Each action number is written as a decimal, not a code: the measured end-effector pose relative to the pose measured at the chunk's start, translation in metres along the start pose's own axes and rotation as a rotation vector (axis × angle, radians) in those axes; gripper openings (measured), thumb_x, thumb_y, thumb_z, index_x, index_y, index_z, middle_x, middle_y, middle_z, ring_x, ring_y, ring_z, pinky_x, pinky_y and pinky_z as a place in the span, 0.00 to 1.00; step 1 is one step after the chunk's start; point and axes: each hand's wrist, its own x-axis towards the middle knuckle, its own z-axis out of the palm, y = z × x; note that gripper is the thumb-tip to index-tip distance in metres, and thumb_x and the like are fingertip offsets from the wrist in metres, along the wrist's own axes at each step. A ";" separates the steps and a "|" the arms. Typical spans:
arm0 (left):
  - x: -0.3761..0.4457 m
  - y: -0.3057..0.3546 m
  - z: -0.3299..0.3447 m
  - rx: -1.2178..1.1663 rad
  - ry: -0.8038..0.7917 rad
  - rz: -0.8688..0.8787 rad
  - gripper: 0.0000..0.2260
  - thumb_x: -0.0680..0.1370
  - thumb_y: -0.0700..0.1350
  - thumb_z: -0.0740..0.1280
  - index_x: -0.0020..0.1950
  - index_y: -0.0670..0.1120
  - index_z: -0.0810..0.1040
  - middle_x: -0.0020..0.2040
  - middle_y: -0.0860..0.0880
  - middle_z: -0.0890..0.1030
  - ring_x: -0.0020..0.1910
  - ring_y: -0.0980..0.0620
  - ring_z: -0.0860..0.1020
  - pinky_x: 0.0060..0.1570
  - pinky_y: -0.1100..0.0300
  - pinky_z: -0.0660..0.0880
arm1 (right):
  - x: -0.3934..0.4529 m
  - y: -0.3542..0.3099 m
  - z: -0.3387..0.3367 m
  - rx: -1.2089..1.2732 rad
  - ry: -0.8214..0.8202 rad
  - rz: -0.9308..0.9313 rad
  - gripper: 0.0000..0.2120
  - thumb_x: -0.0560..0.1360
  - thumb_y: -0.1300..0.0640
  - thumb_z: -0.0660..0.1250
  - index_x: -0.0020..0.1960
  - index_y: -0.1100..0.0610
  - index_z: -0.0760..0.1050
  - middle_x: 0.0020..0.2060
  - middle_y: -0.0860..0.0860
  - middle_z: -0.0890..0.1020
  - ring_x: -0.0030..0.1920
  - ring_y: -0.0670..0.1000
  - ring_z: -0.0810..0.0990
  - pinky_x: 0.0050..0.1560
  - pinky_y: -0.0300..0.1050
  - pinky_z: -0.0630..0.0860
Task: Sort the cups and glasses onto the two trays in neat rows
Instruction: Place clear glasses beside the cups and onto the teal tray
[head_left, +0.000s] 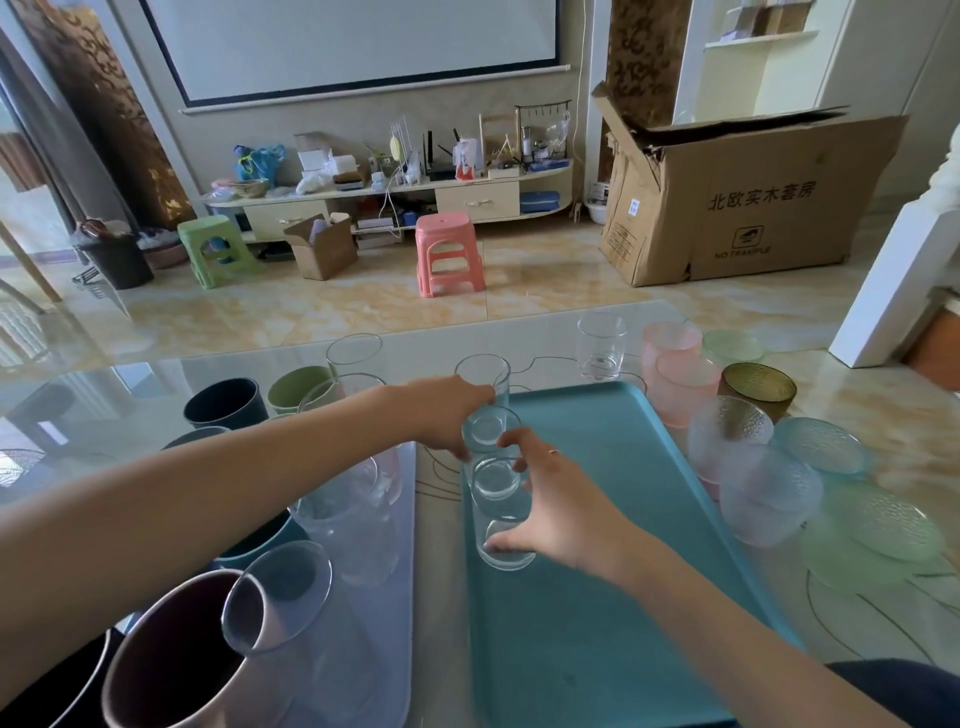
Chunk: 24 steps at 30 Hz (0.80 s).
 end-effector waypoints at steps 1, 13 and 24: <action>0.000 0.000 0.001 0.000 -0.004 -0.002 0.30 0.70 0.49 0.74 0.69 0.47 0.65 0.58 0.44 0.77 0.56 0.45 0.76 0.51 0.54 0.72 | 0.000 0.000 0.002 -0.004 -0.008 -0.002 0.45 0.60 0.50 0.80 0.68 0.49 0.58 0.61 0.52 0.71 0.59 0.52 0.73 0.59 0.44 0.71; 0.000 0.000 -0.003 0.032 -0.020 -0.002 0.31 0.70 0.51 0.73 0.69 0.49 0.65 0.57 0.46 0.77 0.55 0.47 0.76 0.49 0.57 0.70 | 0.001 0.003 0.004 -0.081 -0.077 -0.016 0.47 0.61 0.48 0.79 0.68 0.51 0.52 0.64 0.53 0.69 0.61 0.54 0.73 0.59 0.46 0.72; 0.009 -0.020 -0.044 -0.015 0.110 0.016 0.14 0.76 0.44 0.66 0.62 0.45 0.74 0.59 0.47 0.77 0.53 0.51 0.72 0.51 0.60 0.67 | 0.072 0.047 -0.095 0.172 0.001 0.272 0.33 0.73 0.39 0.64 0.70 0.54 0.57 0.63 0.54 0.70 0.59 0.53 0.71 0.58 0.46 0.68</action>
